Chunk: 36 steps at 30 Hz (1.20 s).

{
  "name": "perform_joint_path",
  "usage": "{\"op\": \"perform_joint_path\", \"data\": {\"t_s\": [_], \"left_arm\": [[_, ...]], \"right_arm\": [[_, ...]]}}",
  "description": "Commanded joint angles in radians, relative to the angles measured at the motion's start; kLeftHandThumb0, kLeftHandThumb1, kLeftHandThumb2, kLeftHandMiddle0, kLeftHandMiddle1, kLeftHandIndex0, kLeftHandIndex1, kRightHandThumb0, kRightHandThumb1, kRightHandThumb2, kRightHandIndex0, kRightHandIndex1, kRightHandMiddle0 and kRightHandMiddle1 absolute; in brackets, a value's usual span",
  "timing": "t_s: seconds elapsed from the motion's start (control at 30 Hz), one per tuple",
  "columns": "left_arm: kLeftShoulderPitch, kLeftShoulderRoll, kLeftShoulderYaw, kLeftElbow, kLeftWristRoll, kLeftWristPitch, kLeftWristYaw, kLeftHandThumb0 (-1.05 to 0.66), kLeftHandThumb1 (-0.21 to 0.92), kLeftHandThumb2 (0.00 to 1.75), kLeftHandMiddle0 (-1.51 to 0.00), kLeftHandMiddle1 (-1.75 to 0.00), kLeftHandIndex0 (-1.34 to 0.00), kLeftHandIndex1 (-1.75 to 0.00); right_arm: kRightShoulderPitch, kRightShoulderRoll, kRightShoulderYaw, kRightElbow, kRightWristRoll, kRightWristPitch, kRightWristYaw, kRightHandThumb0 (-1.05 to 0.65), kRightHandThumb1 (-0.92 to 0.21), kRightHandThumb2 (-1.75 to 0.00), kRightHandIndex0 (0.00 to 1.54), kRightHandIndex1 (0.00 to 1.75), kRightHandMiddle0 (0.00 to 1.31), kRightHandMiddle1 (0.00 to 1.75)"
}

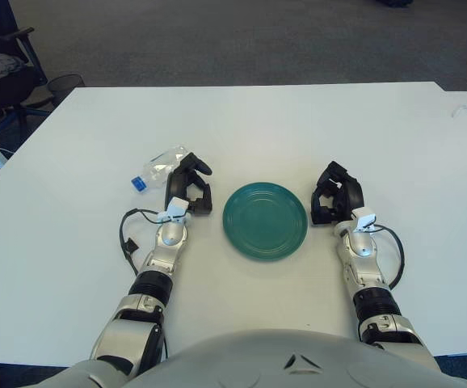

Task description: Put the bottle into the plate.

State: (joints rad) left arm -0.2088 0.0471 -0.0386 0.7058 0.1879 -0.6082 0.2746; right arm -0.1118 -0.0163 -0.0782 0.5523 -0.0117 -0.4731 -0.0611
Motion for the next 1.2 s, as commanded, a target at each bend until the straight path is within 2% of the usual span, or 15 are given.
{"op": "perform_joint_path", "data": {"t_s": [0.0, 0.93, 1.0, 1.1, 1.17], "left_arm": [[0.111, -0.030, -0.016, 0.053, 0.006, 0.031, -0.003, 0.00, -0.03, 1.70, -0.88, -1.69, -0.65, -1.75], [0.107, -0.031, -0.027, 0.036, 0.013, 0.026, -0.009, 0.00, -0.03, 1.70, -0.88, -1.70, -0.66, -1.75], [0.118, -0.053, -0.053, -0.036, 0.043, 0.049, 0.010, 0.00, -0.04, 1.70, -0.88, -1.69, -0.66, -1.75], [0.173, -0.073, -0.103, -0.262, 0.089, 0.113, 0.002, 0.00, -0.04, 1.70, -0.89, -1.68, -0.66, -1.75], [0.195, -0.073, -0.125, -0.368, 0.110, 0.138, -0.009, 0.00, -0.04, 1.70, -0.89, -1.68, -0.66, -1.75]], "right_arm": [[0.142, 0.018, 0.002, 0.112, -0.005, 0.091, -0.010, 0.00, 0.07, -1.68, 0.96, 1.54, 0.69, 1.75], [0.128, 0.022, 0.005, 0.127, -0.005, 0.089, -0.019, 0.00, 0.08, -1.70, 0.96, 1.55, 0.69, 1.75], [0.123, 0.021, 0.005, 0.134, -0.008, 0.090, -0.024, 0.00, 0.08, -1.69, 0.96, 1.55, 0.69, 1.75], [0.114, 0.020, 0.007, 0.146, -0.002, 0.092, -0.013, 0.00, 0.07, -1.69, 0.96, 1.54, 0.69, 1.75], [0.110, 0.019, 0.008, 0.150, 0.003, 0.093, -0.002, 0.00, 0.07, -1.69, 0.96, 1.54, 0.69, 1.75]]}}
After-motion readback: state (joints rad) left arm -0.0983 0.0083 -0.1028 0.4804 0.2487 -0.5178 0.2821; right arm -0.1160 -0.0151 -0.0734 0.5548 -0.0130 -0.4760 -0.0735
